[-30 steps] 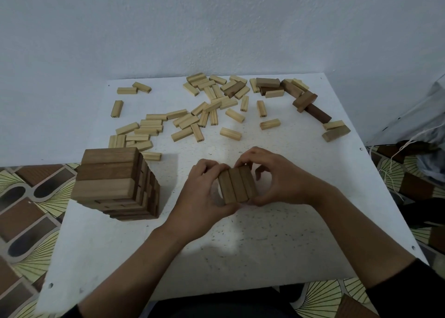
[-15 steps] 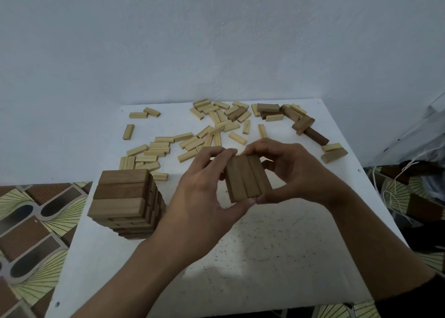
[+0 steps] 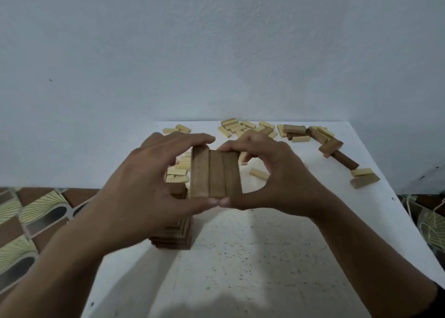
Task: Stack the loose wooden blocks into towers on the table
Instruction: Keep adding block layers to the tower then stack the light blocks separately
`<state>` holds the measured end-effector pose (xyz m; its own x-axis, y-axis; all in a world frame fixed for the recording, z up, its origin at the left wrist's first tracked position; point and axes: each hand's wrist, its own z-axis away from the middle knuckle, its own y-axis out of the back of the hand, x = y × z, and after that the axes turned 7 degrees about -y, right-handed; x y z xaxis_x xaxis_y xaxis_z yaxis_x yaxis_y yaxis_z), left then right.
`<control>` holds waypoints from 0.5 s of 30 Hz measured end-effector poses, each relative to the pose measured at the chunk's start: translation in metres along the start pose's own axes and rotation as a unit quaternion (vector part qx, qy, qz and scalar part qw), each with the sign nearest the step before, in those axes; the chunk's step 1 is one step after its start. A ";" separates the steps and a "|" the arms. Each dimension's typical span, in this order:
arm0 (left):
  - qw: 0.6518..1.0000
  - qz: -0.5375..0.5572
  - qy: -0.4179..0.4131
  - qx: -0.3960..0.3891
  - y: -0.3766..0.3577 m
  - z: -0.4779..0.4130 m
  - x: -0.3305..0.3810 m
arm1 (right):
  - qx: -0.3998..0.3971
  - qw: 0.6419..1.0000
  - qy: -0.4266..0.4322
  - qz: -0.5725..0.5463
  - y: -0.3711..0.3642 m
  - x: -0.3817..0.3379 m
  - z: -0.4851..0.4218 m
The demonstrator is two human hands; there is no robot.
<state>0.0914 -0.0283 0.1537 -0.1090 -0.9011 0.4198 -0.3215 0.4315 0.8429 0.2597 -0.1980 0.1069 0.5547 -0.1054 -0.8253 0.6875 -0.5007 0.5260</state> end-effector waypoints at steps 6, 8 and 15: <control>0.998 0.026 0.032 -0.057 0.025 0.017 -0.040 | -0.010 0.998 -0.013 0.063 -0.034 -0.026 -0.019; 0.996 0.036 0.042 -0.065 0.028 0.023 -0.048 | -0.015 0.996 -0.024 0.081 -0.044 -0.028 -0.022; 0.993 0.077 0.061 -0.071 0.024 0.040 -0.072 | -0.025 0.988 -0.065 0.135 -0.062 -0.037 -0.026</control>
<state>0.0542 0.0450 0.1308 -0.0286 -0.8159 0.5775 -0.1728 0.5731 0.8010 0.2086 -0.1404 0.1097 0.6586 -0.3399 -0.6713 0.5471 -0.3963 0.7373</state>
